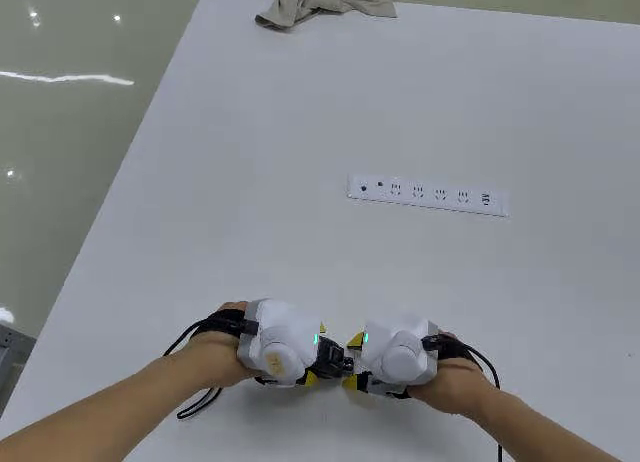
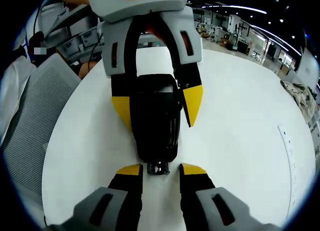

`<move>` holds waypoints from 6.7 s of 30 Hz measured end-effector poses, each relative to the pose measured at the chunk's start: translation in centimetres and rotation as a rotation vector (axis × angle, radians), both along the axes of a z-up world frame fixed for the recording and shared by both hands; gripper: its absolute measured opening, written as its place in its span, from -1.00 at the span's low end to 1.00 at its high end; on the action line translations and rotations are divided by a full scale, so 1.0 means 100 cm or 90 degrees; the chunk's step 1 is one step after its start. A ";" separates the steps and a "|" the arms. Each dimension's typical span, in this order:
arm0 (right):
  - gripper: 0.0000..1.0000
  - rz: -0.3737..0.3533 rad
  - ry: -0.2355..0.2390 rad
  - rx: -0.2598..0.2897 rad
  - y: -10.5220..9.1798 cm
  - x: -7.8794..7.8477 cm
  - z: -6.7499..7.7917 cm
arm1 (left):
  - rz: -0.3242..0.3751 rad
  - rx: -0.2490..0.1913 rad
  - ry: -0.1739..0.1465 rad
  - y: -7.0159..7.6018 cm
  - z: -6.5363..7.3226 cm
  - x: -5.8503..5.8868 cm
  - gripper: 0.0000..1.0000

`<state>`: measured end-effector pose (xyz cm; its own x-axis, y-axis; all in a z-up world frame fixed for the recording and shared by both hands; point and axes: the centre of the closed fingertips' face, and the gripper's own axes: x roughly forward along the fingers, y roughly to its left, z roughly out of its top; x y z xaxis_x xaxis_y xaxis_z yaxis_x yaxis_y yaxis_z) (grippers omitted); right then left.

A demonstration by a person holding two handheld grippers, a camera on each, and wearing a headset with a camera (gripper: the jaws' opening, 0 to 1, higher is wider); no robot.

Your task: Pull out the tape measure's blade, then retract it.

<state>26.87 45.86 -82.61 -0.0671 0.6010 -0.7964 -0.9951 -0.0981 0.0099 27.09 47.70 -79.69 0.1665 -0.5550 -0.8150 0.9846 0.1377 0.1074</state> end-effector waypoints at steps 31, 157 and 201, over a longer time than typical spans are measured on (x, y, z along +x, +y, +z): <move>-0.68 0.012 0.002 -0.022 0.000 -0.003 0.000 | -0.005 0.019 -0.003 0.001 0.000 0.001 -0.28; -0.75 -0.034 -0.043 -0.145 -0.223 0.018 0.001 | 0.006 0.059 -0.001 0.001 -0.005 0.001 -0.30; -0.66 0.029 -0.101 -0.206 -0.224 0.016 0.000 | 0.010 0.081 -0.007 0.001 -0.005 -0.001 -0.24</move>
<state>28.47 23.45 -82.63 0.0517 0.3158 -0.9474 -0.9814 -0.1596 -0.1068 27.03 47.75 -80.15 0.1836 -0.4445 -0.8768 0.9812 0.1374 0.1358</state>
